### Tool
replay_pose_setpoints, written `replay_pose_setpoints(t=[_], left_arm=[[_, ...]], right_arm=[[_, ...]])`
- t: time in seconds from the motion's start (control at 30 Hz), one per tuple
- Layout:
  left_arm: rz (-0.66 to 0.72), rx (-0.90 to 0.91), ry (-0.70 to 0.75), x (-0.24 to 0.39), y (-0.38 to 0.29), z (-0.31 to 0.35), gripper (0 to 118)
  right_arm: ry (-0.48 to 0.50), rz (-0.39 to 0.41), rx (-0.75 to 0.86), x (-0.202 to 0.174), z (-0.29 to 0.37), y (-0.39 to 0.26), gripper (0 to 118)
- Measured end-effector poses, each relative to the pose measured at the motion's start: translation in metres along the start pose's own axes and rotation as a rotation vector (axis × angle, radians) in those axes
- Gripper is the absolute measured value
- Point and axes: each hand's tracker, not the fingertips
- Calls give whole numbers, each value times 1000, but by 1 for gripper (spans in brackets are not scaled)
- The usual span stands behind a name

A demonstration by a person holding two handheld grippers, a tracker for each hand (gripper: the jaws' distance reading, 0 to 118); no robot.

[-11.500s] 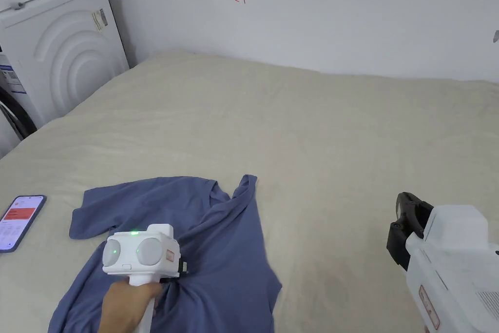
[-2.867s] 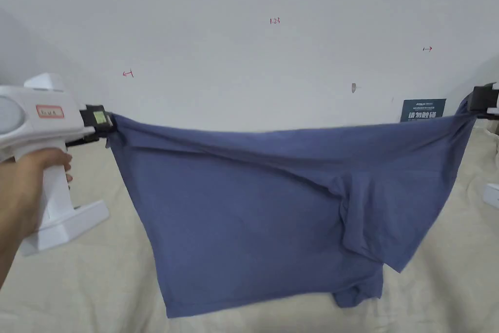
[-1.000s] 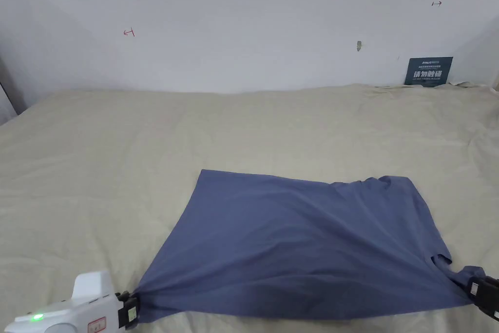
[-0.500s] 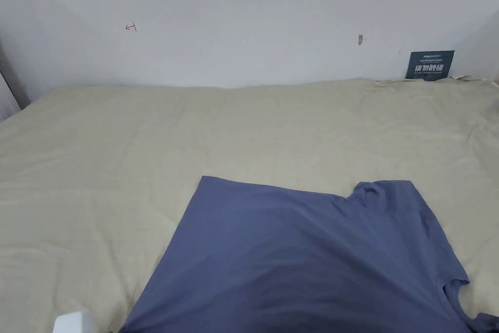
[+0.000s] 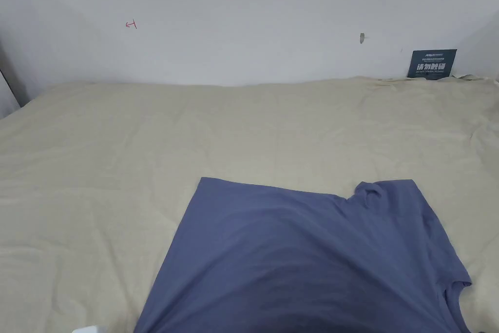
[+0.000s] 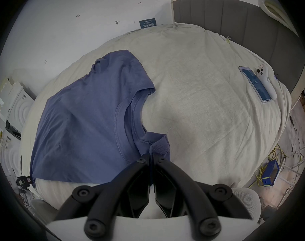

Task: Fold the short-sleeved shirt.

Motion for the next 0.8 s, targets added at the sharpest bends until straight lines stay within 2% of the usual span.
replay_pose_setpoints(t=[0.27, 0.33, 0.37, 0.4, 0.43, 0.47, 0.53, 0.6, 0.63, 0.67, 0.8], left_arm=[[3, -12, 4, 2, 2, -1, 4], [-4, -14, 0, 3, 4, 2, 17], [-1, -11, 4, 4, 5, 4, 27], [-2, -12, 4, 5, 7, 5, 39], [-4, -9, 9, 6, 8, 7, 54], [-5, -2, 12, 7, 9, 9, 66], [-15, 17, 16, 11, 12, 14, 77], [-28, 62, 24, 15, 17, 21, 98], [-31, 92, 24, 18, 20, 25, 103], [-36, 107, 19, 20, 23, 29, 103], [-45, 185, 7, 29, 38, 45, 103]], right_arm=[[-6, 13, -8, -3, 3, 2, 2], [-1, 14, -1, -3, 6, 3, 4], [-1, 14, 2, -4, 8, 4, 7], [-2, 14, 8, -4, 9, 5, 14], [-4, 15, 15, -5, 12, 6, 27], [-11, 22, 23, -6, 14, 7, 32], [-7, 30, 39, -6, 19, 11, 40], [-9, 30, 69, -8, 25, 14, 72], [-7, 32, 92, -9, 30, 16, 87], [-7, 36, 123, -10, 34, 19, 92], [-1, 59, 222, -18, 55, 31, 93]])
